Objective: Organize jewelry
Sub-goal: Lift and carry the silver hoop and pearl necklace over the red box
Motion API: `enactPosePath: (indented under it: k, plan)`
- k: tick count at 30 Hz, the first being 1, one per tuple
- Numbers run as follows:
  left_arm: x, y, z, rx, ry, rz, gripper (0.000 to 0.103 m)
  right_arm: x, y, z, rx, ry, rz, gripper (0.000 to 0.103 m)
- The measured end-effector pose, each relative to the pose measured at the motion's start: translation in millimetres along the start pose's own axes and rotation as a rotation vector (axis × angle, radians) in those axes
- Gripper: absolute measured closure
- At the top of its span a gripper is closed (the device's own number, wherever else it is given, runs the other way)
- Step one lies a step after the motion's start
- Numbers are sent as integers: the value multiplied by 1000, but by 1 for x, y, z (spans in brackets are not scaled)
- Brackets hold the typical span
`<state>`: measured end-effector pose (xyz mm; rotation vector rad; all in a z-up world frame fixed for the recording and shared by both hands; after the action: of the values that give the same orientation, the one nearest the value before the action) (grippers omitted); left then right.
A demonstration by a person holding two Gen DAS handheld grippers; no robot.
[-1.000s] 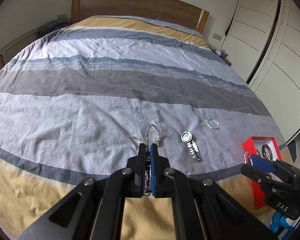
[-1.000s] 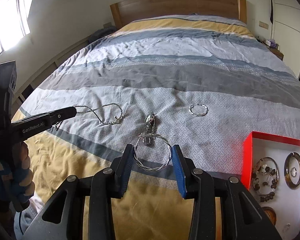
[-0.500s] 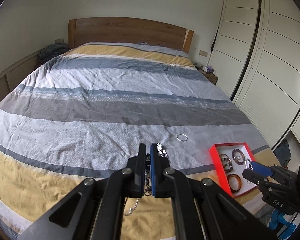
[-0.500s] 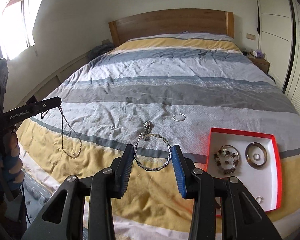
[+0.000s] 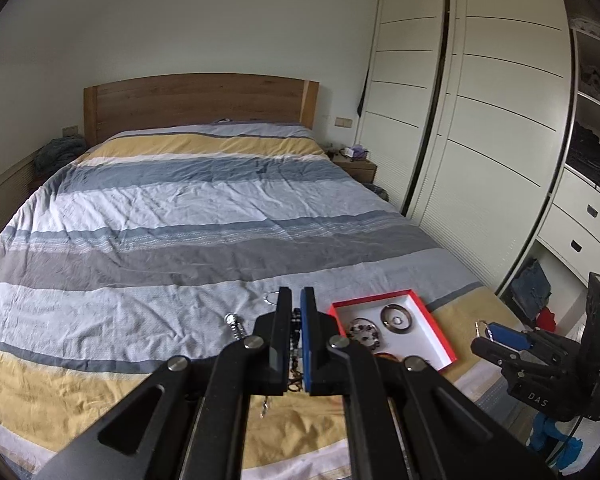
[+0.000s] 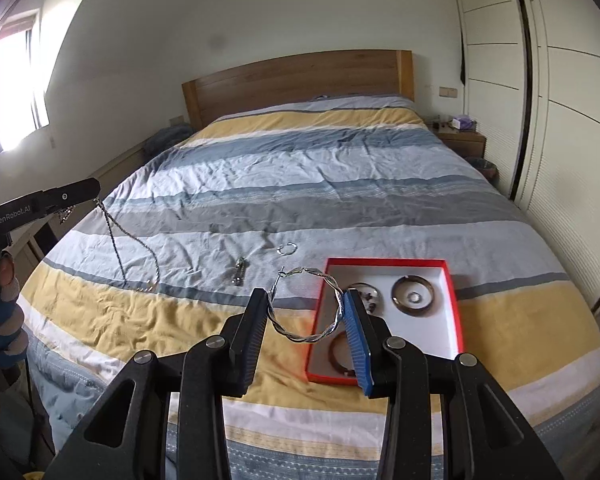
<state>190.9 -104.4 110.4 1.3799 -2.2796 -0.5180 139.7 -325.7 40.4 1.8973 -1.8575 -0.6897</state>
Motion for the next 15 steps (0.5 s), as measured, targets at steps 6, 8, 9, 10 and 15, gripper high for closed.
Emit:
enactPosePath:
  k: [6,8,9,10,15]
  plan:
    - [53,-23,-4,-26,-49,70,99,44,16,6,7,-33,57,64]
    - [70,-34,-4,-42,-67,93,99,55,17,9,6,-46,67,64]
    - [78,-39,-3,-50,-76,102,100,62,16,11,3,-53,72,64]
    - [86,-45,-3,-58,-87,111,100,67,15,13,0,-59,76,64]
    - [121,-80,6,-109,-129,146,99,88,-1,19,-22,-87,84,64]
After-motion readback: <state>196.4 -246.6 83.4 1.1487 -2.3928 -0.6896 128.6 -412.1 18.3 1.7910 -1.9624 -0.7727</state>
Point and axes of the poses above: each gripper's, at about its wrist camera, not at the fingertips, and y roughly against the way its jaws point, x to its right, z to its underside, the point moved 4 cm from there along -y, roughly the way its jaws point, and after that the axes turned 3 degrees about z, right-handed, at the moved point
